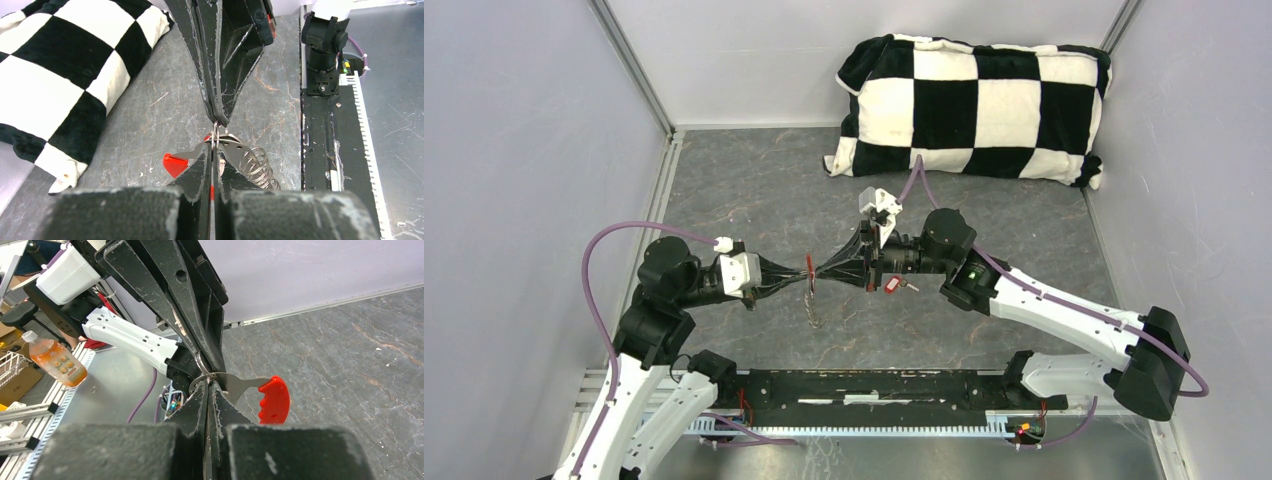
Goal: Put the keys on the keyring
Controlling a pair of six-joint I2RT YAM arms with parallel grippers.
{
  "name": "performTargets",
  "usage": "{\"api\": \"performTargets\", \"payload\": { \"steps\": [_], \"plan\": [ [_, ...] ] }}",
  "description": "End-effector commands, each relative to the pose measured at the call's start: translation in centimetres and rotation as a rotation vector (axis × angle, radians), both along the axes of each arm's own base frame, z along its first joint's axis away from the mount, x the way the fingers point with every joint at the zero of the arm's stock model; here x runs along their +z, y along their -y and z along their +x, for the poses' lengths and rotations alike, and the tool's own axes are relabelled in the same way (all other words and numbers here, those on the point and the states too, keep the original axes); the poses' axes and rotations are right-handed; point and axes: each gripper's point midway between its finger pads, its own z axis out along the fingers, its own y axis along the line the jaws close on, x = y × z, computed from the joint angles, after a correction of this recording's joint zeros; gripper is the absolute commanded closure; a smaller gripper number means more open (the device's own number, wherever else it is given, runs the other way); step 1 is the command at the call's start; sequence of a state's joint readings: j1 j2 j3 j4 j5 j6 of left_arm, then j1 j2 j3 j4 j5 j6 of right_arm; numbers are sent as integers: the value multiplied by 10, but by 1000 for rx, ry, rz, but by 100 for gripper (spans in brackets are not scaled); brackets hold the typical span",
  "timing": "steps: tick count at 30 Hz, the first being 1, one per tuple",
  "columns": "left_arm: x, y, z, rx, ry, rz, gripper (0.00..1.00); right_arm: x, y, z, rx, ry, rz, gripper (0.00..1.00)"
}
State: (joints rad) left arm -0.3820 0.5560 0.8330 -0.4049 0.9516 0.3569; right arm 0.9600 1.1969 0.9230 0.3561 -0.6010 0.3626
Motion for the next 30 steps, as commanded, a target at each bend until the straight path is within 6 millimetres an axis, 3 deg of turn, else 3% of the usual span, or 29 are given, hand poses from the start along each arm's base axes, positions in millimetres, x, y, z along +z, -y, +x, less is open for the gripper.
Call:
{"api": "performTargets", "payload": {
  "steps": [1, 6, 15, 17, 22, 30],
  "plan": [
    [29, 1, -5, -21, 84, -47, 98, -4, -5, -2, 40, -18, -34, 93],
    [29, 1, -7, -32, 86, -41, 98, 8, -3, 3, 33, 60, -68, 71],
    [26, 1, -10, -49, 83, -29, 98, 48, 5, 8, 31, 256, -49, 53],
    [26, 1, -11, -52, 80, -28, 98, 52, 3, 4, 59, 270, -29, 51],
    [27, 2, -11, -59, 80, -29, 98, 42, -7, -2, 145, 248, -44, 50],
    [26, 2, -12, -63, 77, -25, 98, 35, -14, -7, 197, 233, -40, 59]
  ]
}}
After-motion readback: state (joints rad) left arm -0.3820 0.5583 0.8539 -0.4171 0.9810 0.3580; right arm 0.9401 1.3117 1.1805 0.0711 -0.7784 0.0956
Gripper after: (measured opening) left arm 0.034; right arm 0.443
